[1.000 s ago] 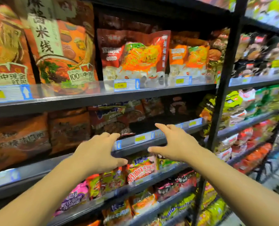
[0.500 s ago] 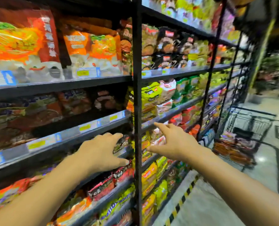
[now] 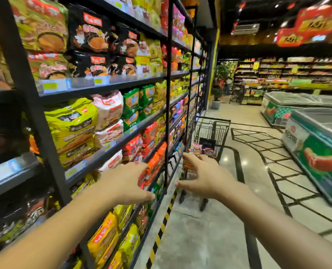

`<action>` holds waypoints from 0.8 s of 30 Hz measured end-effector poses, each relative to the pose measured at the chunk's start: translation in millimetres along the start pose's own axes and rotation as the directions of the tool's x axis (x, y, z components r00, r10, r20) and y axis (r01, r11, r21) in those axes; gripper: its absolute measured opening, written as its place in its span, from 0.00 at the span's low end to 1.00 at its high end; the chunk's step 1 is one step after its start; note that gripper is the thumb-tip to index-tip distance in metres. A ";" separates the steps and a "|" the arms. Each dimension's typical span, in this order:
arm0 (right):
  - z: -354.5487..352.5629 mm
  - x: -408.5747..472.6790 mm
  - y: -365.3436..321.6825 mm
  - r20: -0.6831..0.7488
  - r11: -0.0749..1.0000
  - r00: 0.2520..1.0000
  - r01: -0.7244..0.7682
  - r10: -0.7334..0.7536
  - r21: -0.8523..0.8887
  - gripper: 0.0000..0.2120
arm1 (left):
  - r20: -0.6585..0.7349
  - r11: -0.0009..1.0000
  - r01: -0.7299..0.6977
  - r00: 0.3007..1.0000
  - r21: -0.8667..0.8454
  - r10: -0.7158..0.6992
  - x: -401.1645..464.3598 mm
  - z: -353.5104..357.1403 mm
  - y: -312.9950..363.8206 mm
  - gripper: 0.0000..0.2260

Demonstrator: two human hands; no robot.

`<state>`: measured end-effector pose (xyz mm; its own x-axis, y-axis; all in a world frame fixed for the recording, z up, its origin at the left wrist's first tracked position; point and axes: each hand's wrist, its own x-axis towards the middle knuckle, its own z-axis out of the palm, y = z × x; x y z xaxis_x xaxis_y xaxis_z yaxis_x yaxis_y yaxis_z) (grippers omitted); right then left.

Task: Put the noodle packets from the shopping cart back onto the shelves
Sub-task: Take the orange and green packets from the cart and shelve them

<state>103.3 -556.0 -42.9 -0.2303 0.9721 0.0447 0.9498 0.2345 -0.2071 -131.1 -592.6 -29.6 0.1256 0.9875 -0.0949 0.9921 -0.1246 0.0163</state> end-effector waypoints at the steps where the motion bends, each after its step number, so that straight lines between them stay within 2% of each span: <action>1: -0.3 10.9 10.3 0.003 1.000 1.000 -0.030 0.030 0.000 0.50 | 0.005 1.000 -0.021 1.000 0.005 0.021 20.5 -0.9 3.5 0.44; 6: -2.9 77.1 50.0 -0.005 0.987 0.987 -0.159 0.159 -0.014 0.49 | 0.015 0.993 -0.119 0.993 -0.007 0.119 127.4 -6.1 6.7 0.42; 15: -4.3 207.1 112.4 0.002 0.938 0.938 -0.346 0.346 -0.004 0.50 | 0.074 0.976 -0.214 0.975 0.030 0.212 300.6 -27.0 18.8 0.43; 24: 11.9 320.4 189.2 0.038 0.916 0.916 -0.400 0.400 0.002 0.50 | 0.130 0.965 -0.263 0.957 0.000 0.261 455.1 -11.9 47.0 0.42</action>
<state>206.7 -200.2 -79.5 0.1610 0.9838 -0.0794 0.9622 -0.1744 -0.2094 -27.4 -147.8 -60.2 0.3792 0.8998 -0.2158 0.9242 -0.3798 0.0404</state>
